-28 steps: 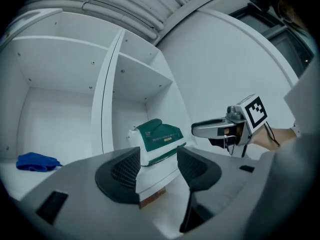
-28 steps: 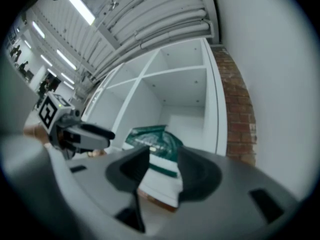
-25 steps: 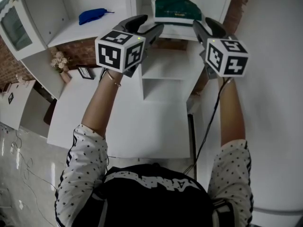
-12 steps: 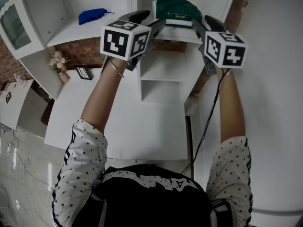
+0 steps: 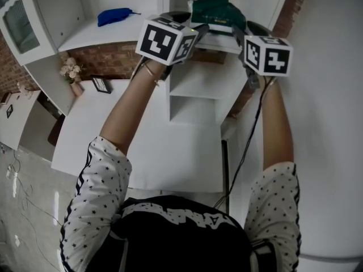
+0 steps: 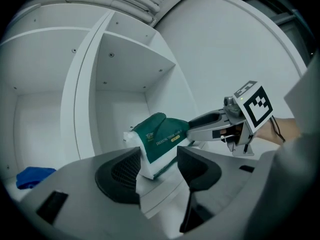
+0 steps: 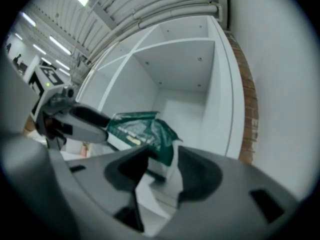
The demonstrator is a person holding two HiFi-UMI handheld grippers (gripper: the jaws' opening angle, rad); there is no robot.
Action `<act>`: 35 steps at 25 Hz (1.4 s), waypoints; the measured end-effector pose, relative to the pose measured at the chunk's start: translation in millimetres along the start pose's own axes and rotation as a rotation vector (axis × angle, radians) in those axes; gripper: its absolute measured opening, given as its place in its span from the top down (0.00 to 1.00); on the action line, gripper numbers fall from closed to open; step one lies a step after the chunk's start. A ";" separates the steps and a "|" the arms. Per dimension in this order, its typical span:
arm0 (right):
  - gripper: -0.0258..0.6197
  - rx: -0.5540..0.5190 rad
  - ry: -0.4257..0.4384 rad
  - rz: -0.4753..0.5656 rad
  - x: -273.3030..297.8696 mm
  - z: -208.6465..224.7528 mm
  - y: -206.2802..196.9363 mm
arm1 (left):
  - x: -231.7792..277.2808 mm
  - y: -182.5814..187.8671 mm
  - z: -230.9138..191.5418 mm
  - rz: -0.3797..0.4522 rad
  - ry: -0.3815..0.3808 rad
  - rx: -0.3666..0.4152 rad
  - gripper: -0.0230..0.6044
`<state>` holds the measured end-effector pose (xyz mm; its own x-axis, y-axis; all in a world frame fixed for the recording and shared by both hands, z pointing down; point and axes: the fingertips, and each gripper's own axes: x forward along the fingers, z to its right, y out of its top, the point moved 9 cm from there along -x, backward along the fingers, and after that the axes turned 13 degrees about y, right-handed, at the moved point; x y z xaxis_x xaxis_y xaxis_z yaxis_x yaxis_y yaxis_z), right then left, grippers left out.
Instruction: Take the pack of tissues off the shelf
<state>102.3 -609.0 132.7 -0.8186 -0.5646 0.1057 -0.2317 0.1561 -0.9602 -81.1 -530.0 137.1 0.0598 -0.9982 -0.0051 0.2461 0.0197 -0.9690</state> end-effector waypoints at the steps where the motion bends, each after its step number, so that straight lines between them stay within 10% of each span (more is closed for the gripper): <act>1: 0.66 0.003 0.000 -0.002 1.1 0.0 0.0 | 0.3 0.8 0.3 0.001 0.004 0.004 0.56; 9: 0.78 0.017 0.016 0.000 3.0 -0.1 -3.5 | 0.2 -1.5 -7.2 0.009 0.071 0.018 0.80; 35: 0.89 -0.054 0.013 0.105 -31.6 -29.4 -7.9 | -34.5 -2.1 4.6 0.093 0.128 0.107 0.88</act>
<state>114.6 -568.6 144.5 -0.8466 -0.5321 0.0088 -0.1718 0.2576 -0.9508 -79.3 -495.3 140.4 -0.0349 -0.9908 -0.1309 0.3470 0.1108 -0.9313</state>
